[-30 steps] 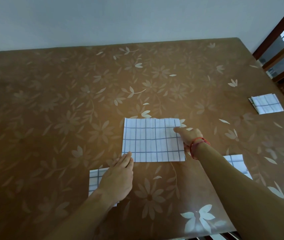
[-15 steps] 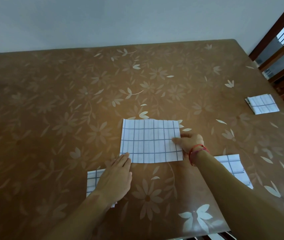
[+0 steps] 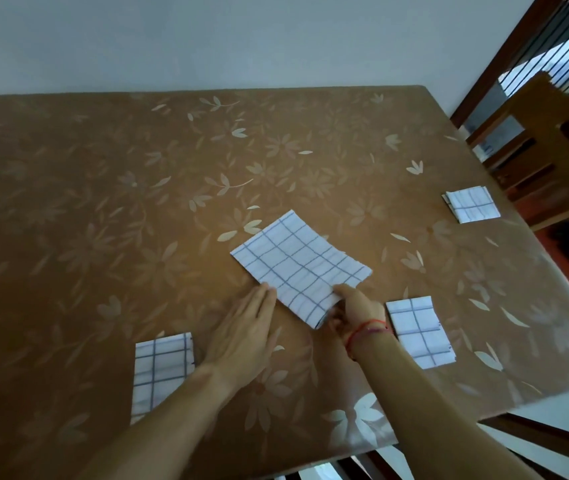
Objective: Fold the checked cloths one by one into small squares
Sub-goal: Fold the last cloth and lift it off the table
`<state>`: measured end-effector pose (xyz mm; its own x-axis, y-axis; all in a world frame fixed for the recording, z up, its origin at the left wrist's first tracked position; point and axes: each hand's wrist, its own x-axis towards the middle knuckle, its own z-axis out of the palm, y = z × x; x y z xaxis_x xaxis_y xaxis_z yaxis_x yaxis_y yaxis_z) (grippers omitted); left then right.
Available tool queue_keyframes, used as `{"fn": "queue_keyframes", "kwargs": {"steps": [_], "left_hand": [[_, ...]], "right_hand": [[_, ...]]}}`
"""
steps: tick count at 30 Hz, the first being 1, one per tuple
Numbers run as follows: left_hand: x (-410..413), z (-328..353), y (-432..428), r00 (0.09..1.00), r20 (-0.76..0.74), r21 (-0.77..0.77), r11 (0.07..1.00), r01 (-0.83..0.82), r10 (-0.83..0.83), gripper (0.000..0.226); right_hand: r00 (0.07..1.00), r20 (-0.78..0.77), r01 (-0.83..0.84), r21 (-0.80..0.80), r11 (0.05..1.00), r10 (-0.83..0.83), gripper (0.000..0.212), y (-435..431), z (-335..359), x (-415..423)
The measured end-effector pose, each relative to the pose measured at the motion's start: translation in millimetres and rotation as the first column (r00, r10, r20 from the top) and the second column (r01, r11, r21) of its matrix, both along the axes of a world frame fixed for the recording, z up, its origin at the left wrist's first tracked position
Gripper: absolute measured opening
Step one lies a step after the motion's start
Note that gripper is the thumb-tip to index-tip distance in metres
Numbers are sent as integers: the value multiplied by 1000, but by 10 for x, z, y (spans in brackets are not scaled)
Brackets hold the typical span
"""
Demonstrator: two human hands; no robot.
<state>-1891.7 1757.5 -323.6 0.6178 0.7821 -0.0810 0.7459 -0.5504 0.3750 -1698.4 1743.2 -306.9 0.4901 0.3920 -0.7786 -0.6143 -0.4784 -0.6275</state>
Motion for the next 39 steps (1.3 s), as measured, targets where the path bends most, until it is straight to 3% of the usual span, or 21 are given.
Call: {"fn": "queue_keyframes", "kwargs": {"steps": [7,12,16,19,22,23,25,26,27,28,29,31,32,34,36,39], "left_hand": [[123,-97,-13,1000,-22,-4,1000,8,-8,67],[133,-124,-46,999,-37,-32,999,3,-4,73],[56,-158,-68,1000,17,-80,997,-1,2,67],[-49,-140,-77,998,58,-154,988,-1,10,70],[-182,-89,-115,997,77,-180,983,23,-9,75],[-228,-79,-127,997,81,-187,982,27,-12,76],[-308,-65,-158,996,89,-210,977,34,-16,78],[-338,-71,-176,995,94,-217,975,39,-19,79],[-361,-71,-195,995,99,-222,974,44,-23,79],[-377,-68,-213,994,104,-229,972,51,-27,79],[-392,-68,-230,993,108,-234,970,61,-37,78],[-427,-71,-251,991,124,-249,965,80,-50,77],[-444,-75,-259,990,139,-254,964,75,-40,76],[-471,-87,-263,985,172,-253,967,26,19,72],[-473,-64,-267,975,207,-240,971,-23,74,68],[-440,1,-252,955,274,-245,969,-41,110,55]], "right_hand": [[949,-209,-235,25,972,235,14,-242,78,-152],[894,-135,-411,139,901,428,19,-417,72,-76],[796,217,-578,-6,816,566,35,-510,-14,55],[594,529,-629,-164,760,606,33,-532,-109,143],[431,720,-589,-232,774,544,34,-565,-114,216],[331,707,-622,-334,708,625,35,-572,-122,246],[54,393,-707,-634,313,918,40,-652,-110,257],[-81,258,-703,-699,129,963,42,-712,-166,294],[-143,161,-710,-704,12,977,42,-744,-139,293],[-178,153,-732,-681,-27,972,42,-747,-103,261],[-202,289,-764,-644,34,936,40,-713,-129,262],[-118,682,-776,-517,361,722,34,-638,-229,306],[-118,740,-786,-477,393,662,33,-613,-215,305],[-160,735,-819,-472,327,659,32,-605,-205,250],[-194,750,-804,-491,335,633,27,-618,-104,186],[-95,775,-789,-441,427,625,19,-638,-103,203]]}}
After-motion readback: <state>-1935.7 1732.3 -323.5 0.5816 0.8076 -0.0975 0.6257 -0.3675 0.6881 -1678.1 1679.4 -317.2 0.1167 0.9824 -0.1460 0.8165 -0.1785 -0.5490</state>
